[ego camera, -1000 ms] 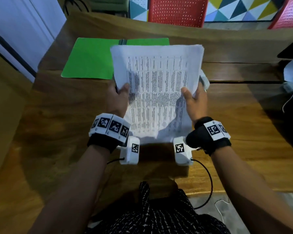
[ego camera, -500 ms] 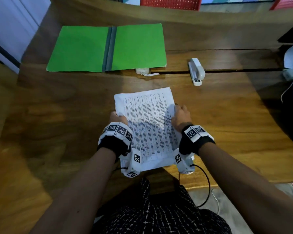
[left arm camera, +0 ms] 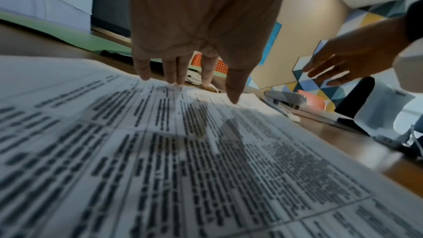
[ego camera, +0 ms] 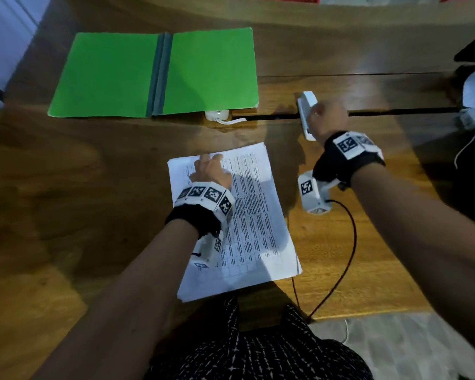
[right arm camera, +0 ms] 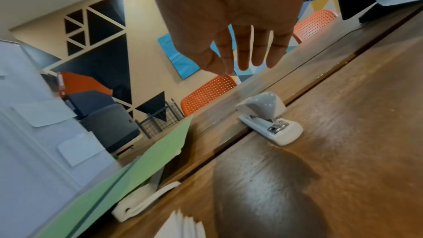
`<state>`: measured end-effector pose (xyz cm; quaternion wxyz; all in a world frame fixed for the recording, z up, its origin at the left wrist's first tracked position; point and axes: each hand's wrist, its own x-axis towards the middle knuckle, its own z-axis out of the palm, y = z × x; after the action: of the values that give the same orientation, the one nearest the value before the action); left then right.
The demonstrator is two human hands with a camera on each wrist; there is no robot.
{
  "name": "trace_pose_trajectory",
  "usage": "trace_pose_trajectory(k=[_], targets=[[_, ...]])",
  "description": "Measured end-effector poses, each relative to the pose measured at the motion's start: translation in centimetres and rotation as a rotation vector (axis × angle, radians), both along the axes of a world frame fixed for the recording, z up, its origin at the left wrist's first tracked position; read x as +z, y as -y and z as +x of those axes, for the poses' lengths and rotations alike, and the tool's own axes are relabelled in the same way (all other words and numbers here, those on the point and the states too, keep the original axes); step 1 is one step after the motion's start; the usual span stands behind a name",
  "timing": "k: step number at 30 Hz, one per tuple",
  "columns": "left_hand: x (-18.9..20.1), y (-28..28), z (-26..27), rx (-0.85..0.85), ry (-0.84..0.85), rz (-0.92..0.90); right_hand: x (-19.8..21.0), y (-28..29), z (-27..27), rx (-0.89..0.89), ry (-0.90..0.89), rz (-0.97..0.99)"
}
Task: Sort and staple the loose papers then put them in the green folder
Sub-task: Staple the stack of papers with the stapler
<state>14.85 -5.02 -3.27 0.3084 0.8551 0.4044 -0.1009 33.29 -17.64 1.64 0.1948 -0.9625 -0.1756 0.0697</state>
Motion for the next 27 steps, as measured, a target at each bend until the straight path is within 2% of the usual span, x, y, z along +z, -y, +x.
trace_pose_trajectory(k=[3,7,9,14,19,21,23,27], targets=[[-0.9,0.2,1.3,-0.103,-0.041,0.03,-0.3,-0.6,2.7,-0.107,-0.018,-0.028],[-2.2,-0.7,2.2,-0.153,-0.072,0.122,-2.6,-1.4,4.3,-0.195,-0.246,-0.094],[-2.6,-1.0,2.3,-0.149,-0.067,0.133,-4.0,-1.9,4.5,-0.215,-0.299,-0.072],[-3.0,-1.1,2.6,-0.1,-0.044,0.122,-5.3,-3.3,5.5,-0.328,-0.275,-0.008],[-3.2,-0.6,2.6,-0.118,-0.049,0.105,-4.9,-3.0,5.4,-0.236,-0.259,0.022],[-2.9,-0.6,2.6,-0.096,-0.031,0.056,-4.4,-2.9,3.9,-0.206,-0.319,0.227],[-2.5,-1.0,2.4,-0.035,0.007,-0.01,-3.3,-3.2,1.7,-0.204,-0.476,0.539],[-1.7,-2.4,0.7,0.276,0.069,0.029,-1.2,-4.8,-3.3,-0.213,-0.678,0.938]])
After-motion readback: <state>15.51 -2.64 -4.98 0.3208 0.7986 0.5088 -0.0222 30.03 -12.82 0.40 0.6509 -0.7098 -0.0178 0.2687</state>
